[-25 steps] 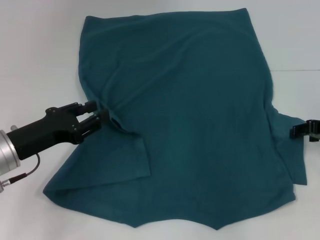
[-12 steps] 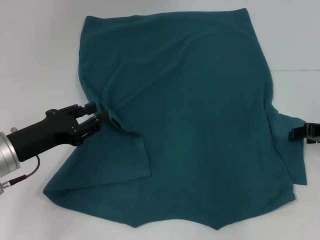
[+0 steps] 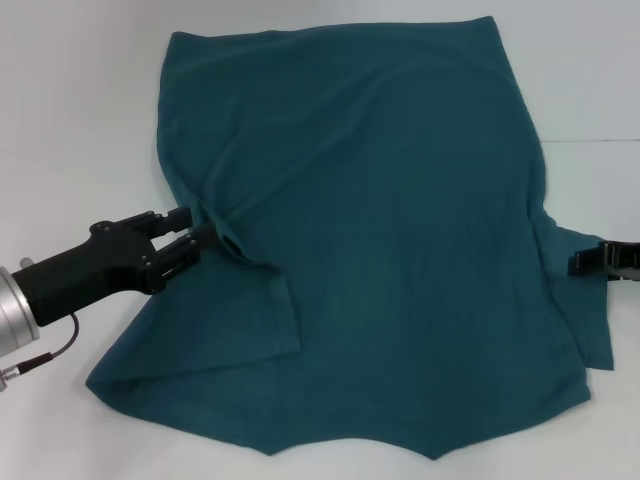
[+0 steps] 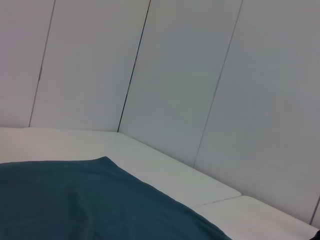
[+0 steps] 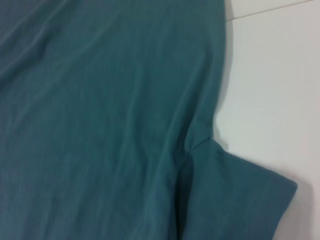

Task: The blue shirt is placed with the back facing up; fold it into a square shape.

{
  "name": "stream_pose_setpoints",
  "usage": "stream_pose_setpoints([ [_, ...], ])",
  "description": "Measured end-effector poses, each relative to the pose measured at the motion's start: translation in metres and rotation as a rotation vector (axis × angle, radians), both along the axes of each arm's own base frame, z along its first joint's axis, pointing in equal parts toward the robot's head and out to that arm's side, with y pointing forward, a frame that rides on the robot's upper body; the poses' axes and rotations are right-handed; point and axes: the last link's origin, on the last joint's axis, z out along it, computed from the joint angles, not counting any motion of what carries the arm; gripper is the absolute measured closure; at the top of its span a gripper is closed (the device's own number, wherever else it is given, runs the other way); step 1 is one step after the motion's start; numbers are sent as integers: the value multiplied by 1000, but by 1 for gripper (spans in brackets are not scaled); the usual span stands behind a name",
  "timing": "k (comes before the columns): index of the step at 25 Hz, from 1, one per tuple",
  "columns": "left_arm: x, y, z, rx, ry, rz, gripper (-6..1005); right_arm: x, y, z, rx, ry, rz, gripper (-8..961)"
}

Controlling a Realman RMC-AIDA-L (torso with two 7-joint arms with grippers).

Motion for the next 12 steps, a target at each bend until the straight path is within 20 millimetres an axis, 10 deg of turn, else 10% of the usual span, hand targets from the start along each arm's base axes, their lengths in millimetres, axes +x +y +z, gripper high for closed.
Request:
stream_pose_setpoints([
  [12,-1,-2,-5,-9,-8,4,557,3,4,-8,4,9,10,439],
])
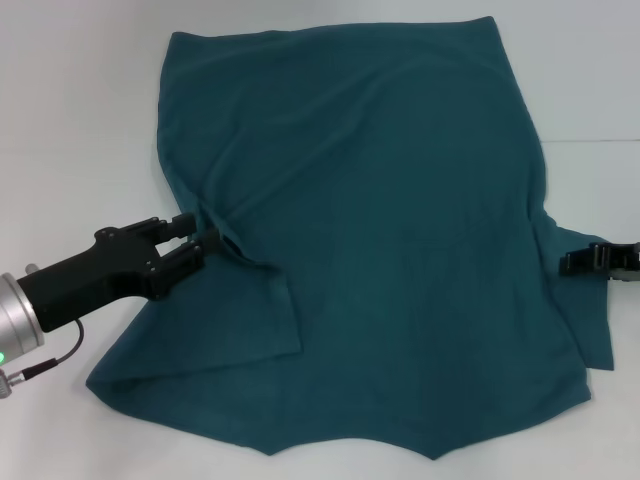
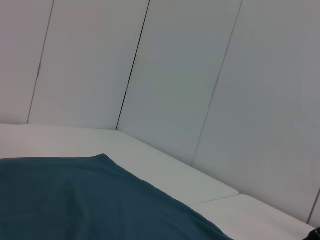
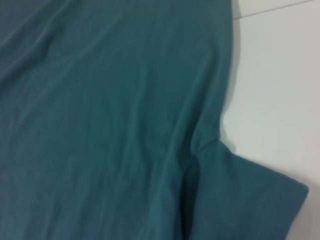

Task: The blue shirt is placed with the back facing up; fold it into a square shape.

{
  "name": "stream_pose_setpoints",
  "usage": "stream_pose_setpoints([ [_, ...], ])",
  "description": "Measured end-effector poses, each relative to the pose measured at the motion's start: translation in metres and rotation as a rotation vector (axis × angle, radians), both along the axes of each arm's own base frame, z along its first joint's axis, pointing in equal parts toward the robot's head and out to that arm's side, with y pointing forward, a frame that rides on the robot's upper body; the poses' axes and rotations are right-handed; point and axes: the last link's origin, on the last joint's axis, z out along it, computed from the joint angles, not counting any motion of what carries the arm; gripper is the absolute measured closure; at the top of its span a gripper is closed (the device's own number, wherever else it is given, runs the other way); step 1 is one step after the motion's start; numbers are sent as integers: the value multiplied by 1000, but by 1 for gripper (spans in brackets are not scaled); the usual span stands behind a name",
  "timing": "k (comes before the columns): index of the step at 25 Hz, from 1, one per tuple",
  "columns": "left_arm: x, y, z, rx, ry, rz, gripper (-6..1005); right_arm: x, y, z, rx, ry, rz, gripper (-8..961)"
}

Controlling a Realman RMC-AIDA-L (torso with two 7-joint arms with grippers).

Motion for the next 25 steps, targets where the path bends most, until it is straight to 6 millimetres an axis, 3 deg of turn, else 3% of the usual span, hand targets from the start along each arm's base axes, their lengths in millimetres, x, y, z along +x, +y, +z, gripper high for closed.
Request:
stream_pose_setpoints([
  [10,-1,-1,0,-1,-1,4,559,2,0,-1,13,15,17,569],
  [13,-2,-1,0,-1,-1,5,560,5,-1,-2,9,8,24,775],
  [19,-2,-2,0,-1,-2,7,559,7,-1,-2,1,-1,27,941],
  [25,-2,-2,-1,-2,-3,8,559,3,-1,-4,-5,-4,49,936],
])
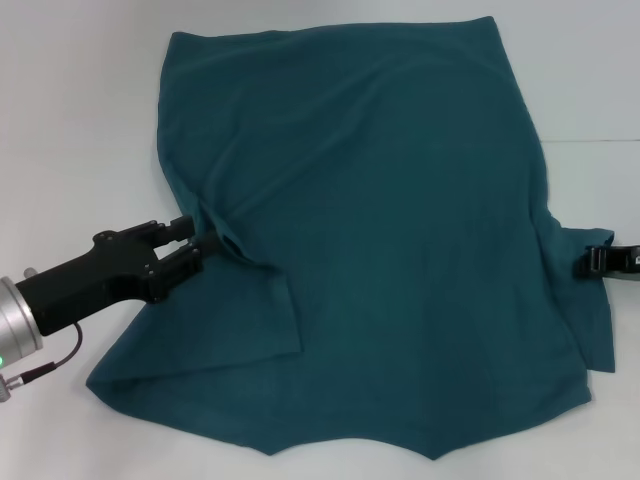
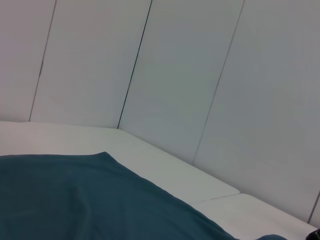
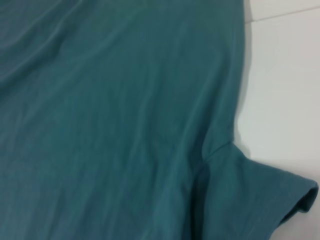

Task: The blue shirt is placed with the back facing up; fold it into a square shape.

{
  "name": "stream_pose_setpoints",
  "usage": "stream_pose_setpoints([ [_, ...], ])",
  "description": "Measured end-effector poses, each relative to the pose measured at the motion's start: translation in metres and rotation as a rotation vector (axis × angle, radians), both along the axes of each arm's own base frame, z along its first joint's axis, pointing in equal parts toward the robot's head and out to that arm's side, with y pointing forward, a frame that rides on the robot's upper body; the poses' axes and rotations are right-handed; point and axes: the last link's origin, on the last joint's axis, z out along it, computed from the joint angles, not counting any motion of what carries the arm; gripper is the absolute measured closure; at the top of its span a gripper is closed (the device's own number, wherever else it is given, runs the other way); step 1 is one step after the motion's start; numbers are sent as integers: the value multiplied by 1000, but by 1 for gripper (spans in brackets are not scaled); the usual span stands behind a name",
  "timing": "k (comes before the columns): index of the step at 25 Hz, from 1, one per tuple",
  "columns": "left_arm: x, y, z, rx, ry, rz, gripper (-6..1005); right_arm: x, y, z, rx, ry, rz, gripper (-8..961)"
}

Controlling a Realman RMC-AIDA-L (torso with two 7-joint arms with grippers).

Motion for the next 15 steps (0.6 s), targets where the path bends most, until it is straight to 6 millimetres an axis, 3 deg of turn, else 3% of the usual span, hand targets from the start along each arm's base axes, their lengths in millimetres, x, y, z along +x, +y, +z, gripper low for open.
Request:
stream_pose_setpoints([
  [7,0,-1,1,0,-10,2,558,-11,3,7,18,35,41,930],
  [15,-2,-2,3,11,-36,15,558,-37,8,18,29,92,119,924],
])
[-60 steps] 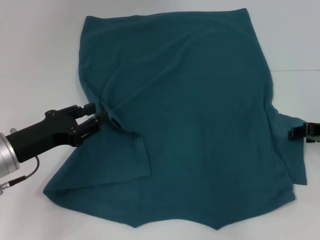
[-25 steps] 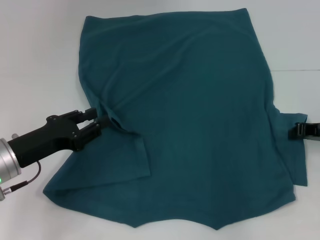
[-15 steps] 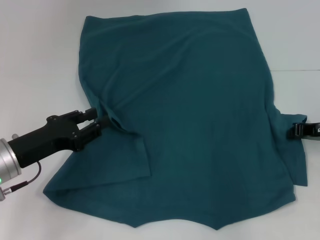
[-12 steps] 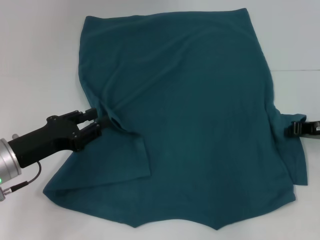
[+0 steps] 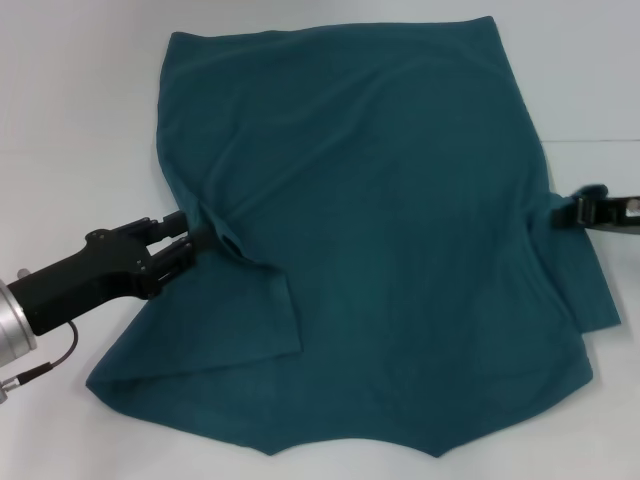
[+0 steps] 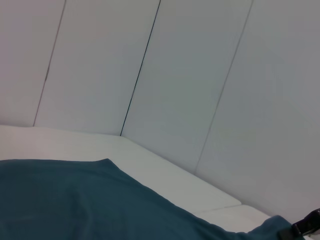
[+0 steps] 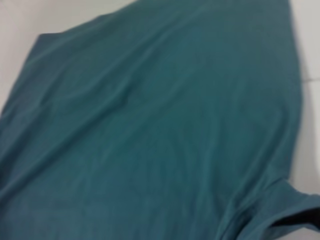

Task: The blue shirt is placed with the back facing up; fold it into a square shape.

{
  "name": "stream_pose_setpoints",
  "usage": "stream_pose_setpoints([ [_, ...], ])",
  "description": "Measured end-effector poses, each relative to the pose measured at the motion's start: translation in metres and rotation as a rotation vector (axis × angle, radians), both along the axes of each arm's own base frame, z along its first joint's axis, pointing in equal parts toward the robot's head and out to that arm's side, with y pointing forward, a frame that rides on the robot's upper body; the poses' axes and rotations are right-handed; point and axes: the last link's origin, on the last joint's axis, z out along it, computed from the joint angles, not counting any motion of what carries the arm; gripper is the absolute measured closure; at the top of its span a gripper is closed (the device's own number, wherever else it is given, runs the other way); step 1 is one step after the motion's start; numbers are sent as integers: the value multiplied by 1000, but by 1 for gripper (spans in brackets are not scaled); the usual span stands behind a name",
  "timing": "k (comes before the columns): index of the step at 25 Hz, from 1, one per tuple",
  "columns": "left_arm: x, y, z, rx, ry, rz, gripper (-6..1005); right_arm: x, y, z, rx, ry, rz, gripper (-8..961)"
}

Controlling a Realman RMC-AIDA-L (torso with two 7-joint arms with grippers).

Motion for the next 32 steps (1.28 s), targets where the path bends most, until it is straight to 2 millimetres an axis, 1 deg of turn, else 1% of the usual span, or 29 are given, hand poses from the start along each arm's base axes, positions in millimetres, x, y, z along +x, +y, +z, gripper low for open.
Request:
stream_pose_setpoints([
  [4,-1,-2,1,4,-15,2,560,-12,8,-10,-30,-9,25,921],
  [6,-2,-3,3,9,-21,4,559,-13,11,-14,-44,-27,24,919],
  [9,-5,-6,7,22,-37,12,558,-12,13,-15,-43,-70,16,917],
  [11,-6,-7,8,28,-42,17,557,-10,13,-10,-28,-89,11,915],
  [15,-9,-8,11,38,-46,26,558,-5,9,7,23,-101,-5,912],
  [17,-9,-8,11,39,-46,27,558,-4,5,17,47,-104,-12,910],
  [22,-9,-9,10,40,-45,26,560,-2,-7,33,75,-108,-21,906],
  [26,-9,-9,10,37,-48,25,558,-5,-14,38,72,-105,-19,903],
  [32,-11,-11,11,42,-54,26,558,-10,-16,45,97,-110,-12,898],
])
